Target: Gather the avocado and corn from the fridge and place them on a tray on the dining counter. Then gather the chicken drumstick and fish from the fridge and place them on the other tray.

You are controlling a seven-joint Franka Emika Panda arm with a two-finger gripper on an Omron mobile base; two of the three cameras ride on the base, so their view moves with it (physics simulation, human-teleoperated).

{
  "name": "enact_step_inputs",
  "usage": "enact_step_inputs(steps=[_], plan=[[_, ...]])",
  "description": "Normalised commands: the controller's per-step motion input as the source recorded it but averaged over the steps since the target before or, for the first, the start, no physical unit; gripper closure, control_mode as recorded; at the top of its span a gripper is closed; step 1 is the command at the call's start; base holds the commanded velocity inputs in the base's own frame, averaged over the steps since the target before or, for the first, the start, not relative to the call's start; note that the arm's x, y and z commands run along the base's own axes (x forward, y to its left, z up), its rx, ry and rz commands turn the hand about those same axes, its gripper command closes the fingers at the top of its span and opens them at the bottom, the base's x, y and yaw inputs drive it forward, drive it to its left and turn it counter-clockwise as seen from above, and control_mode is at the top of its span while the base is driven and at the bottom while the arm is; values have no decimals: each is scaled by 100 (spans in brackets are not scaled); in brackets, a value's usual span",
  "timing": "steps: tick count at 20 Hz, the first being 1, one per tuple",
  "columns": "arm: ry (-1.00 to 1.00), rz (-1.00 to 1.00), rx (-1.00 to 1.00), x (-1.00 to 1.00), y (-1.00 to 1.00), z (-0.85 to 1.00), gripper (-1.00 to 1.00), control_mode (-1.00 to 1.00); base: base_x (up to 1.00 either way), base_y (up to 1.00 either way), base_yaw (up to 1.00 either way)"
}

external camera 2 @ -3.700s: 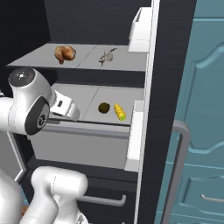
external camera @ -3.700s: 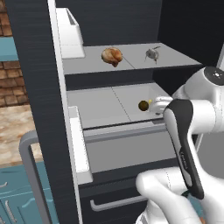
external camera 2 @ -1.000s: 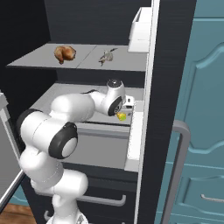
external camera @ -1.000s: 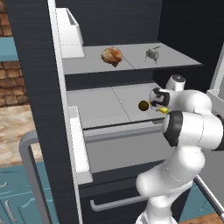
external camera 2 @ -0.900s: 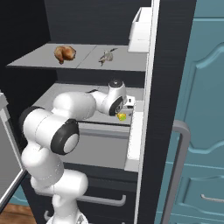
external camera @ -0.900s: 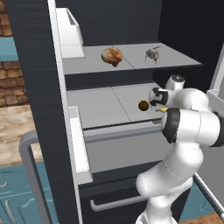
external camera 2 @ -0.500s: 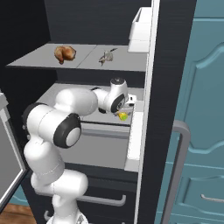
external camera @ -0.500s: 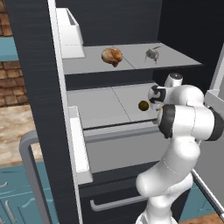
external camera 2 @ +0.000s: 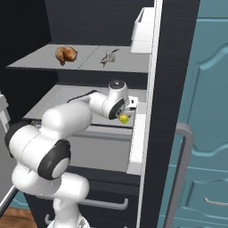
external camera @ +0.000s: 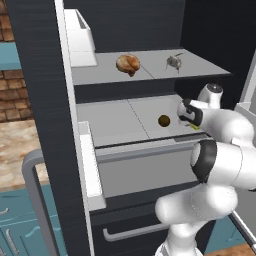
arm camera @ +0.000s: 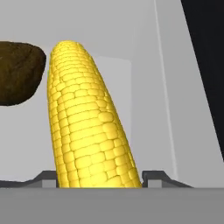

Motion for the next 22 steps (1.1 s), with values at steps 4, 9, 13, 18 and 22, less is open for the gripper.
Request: enact_step_inputs(steps=[4, 9, 13, 18, 22], plan=[[-2, 0, 0, -52, 8, 69, 100, -100, 0, 0, 0], [0, 0, 0, -69, 12, 59, 100, -100, 0, 0, 0], [0, 0, 0, -76, 21, 55, 100, -100, 0, 0, 0], [0, 0, 0, -76, 42, 43, 100, -100, 0, 0, 0], [0, 0, 0, -51, 65, 21, 100, -100, 0, 0, 0]])
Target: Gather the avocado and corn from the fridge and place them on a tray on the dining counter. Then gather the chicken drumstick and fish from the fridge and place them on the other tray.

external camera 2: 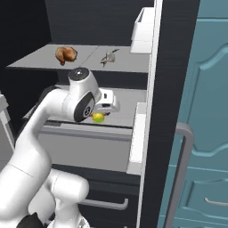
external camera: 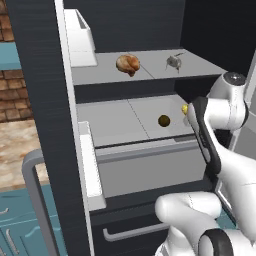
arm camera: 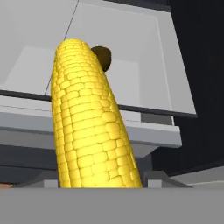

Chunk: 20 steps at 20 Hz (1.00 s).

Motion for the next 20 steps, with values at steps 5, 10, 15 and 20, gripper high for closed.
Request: enact_step_inputs(steps=[5, 10, 15, 20], plan=[[0, -7, 0, -47, 55, 1, 100, -100, 0, 0, 0], [0, -8, 0, -53, 44, 1, 100, -100, 0, 0, 0], [-1, 0, 1, -80, 4, 0, 100, -100, 0, 0, 0], [1, 0, 9, -61, 7, 32, 100, -100, 0, 0, 0]])
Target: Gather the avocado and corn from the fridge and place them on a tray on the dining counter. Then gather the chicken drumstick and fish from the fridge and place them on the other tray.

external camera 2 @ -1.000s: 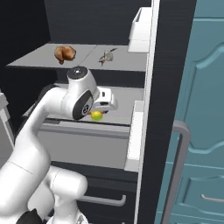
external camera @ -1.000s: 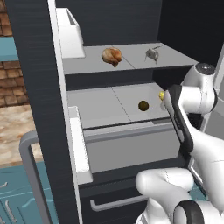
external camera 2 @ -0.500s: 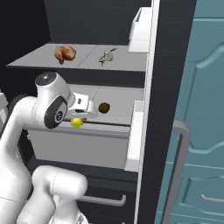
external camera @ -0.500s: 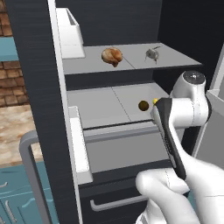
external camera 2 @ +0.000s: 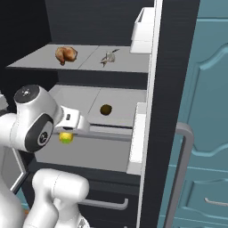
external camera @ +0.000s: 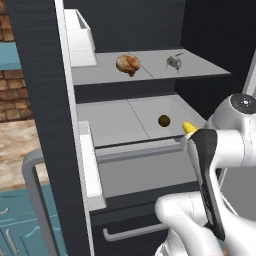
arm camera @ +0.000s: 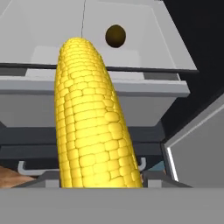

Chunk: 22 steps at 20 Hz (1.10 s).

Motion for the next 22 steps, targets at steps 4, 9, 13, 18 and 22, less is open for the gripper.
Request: enact_step_inputs(steps=[4, 9, 13, 18, 22], plan=[[2, 0, 9, -65, 9, 45, 100, -100, 0, 0, 0], [2, 0, 8, -67, 15, 41, 100, -100, 0, 0, 0], [0, -1, -1, -32, 22, -1, 100, -100, 0, 0, 0], [2, 0, 0, -1, 2, -4, 100, 100, 0, 1, 0], [0, 0, 0, 0, 0, 0, 100, 100, -35, 4, -1]])
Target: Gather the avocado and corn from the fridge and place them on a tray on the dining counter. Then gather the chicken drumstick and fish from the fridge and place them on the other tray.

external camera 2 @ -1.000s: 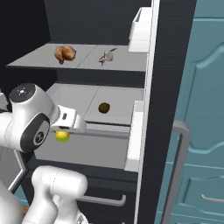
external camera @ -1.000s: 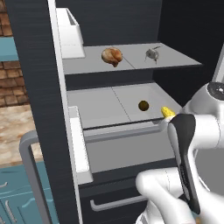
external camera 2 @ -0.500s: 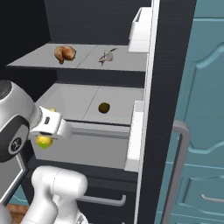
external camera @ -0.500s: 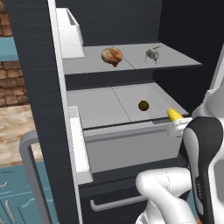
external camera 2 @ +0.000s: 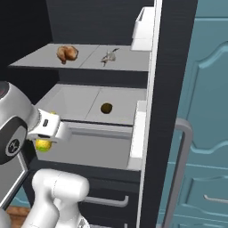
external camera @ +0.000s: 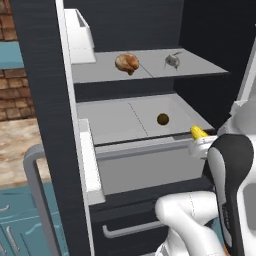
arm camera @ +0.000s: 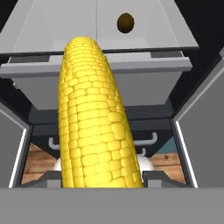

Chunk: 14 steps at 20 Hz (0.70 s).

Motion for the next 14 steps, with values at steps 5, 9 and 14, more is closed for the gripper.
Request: enact_step_inputs(steps=[5, 9, 14], plan=[[0, 0, 0, 0, 0, 0, 100, 100, -93, 4, -13], [0, 0, 0, 0, 0, 0, 100, 100, -89, 18, -23], [0, 0, 0, 0, 0, 0, 100, 100, -95, 21, -24]])
